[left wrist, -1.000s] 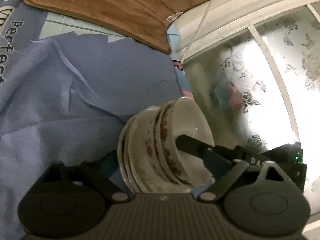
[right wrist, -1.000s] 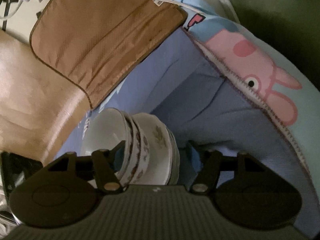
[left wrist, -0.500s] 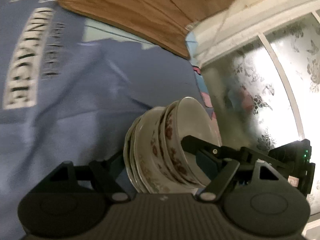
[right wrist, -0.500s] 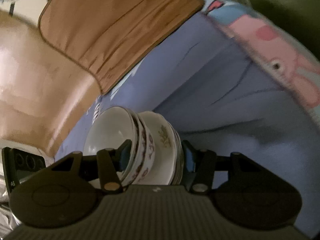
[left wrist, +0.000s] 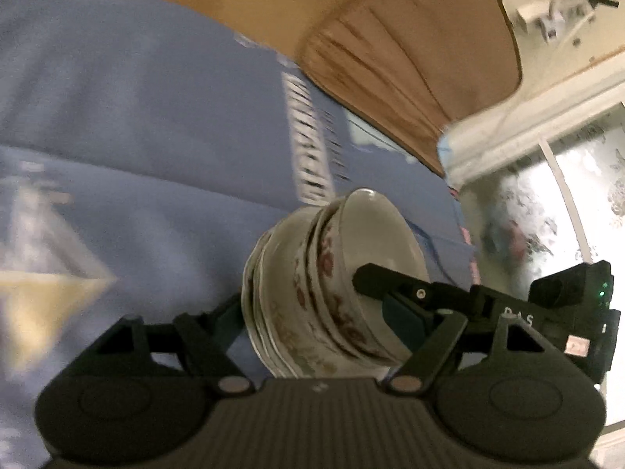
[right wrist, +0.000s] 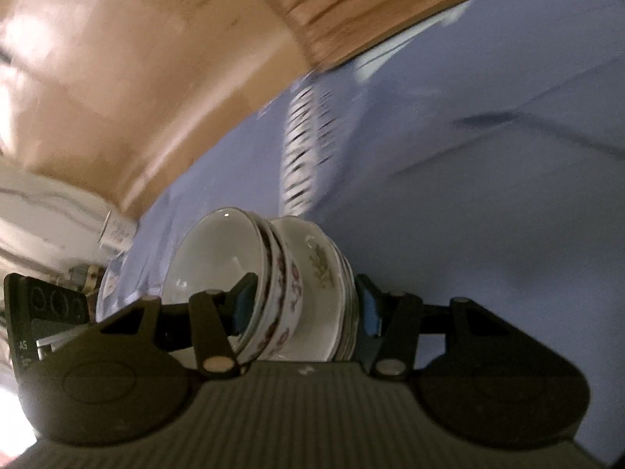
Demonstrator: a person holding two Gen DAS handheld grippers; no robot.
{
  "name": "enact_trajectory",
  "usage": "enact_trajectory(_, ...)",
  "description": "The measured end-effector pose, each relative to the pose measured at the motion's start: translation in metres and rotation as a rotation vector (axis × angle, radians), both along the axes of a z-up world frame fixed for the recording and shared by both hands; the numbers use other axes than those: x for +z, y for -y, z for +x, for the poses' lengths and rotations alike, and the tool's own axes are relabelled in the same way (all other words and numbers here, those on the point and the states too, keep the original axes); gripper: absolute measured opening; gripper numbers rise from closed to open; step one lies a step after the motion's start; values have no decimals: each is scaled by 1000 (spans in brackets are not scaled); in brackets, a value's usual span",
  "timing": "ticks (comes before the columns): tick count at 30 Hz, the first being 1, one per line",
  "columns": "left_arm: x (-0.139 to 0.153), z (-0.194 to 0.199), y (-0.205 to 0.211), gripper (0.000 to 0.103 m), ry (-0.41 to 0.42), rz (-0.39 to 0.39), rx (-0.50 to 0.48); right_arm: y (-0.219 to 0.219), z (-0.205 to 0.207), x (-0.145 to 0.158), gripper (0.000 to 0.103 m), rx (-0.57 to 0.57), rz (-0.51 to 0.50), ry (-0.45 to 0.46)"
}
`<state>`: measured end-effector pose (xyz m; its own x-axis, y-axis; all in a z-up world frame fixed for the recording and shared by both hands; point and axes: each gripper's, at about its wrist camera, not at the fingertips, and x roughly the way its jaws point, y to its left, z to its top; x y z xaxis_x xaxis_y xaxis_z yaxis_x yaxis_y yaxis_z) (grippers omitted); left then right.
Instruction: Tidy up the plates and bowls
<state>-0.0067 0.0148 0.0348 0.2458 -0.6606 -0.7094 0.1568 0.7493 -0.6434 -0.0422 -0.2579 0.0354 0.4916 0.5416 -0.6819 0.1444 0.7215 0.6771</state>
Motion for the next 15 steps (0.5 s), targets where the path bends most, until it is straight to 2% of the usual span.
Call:
enact_trajectory(4,7,3,-54,78,28,39,60,-54,19,1,56,61,0,10)
enact_trajectory(7,18,6,-83,76,95,104,107,-93,34,3,56,103,-26,45)
enact_trajectory(9,24,9,-92,73,139,118,111,-114,36,7,57,115,-62,78)
enact_trajectory(13,30,8,-97,75,187,138,126,-131,41,8,61,92,-116,136)
enact_trajectory(15,37,-3,-101,81,224,134,146,-123,35,6,66,75,-100,136)
